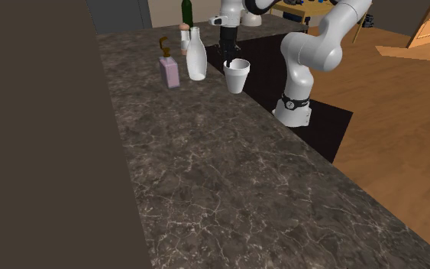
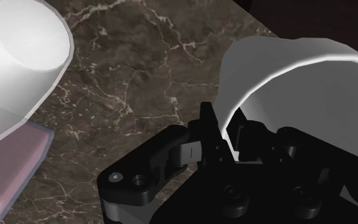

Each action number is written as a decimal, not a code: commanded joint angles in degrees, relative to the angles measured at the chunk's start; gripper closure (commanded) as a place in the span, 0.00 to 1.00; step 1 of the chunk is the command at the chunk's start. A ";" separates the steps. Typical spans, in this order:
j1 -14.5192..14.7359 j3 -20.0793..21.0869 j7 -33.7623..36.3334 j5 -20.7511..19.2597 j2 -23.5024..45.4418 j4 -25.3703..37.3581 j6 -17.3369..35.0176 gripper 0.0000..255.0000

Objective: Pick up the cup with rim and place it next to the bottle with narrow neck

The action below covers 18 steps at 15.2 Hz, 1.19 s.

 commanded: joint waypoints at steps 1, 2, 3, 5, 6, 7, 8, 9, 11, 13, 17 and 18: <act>0.00 0.00 0.00 0.00 0.00 0.01 0.01 0.00; 0.00 0.00 0.00 0.00 0.00 0.01 0.01 0.00; 0.00 0.00 0.00 0.00 0.00 0.01 0.01 0.00; 0.00 0.00 0.00 0.00 0.00 0.01 0.01 0.00; 0.00 0.00 0.00 0.00 0.00 0.01 0.01 0.00; -0.15 1.47 -0.23 1.11 -0.80 1.25 -2.10 0.00; -0.23 2.87 -0.46 2.19 -1.44 2.57 -4.13 0.00; -0.23 4.17 -0.68 3.22 -1.97 3.96 -6.10 0.00; -0.19 5.15 -0.83 4.00 -2.30 5.11 -7.62 0.00; -0.19 5.15 -0.83 4.00 -2.31 5.11 -7.62 0.00; -0.19 5.15 -0.83 4.00 -2.30 5.11 -7.62 0.00; -0.19 5.15 -0.83 4.00 -2.30 5.11 -7.62 0.00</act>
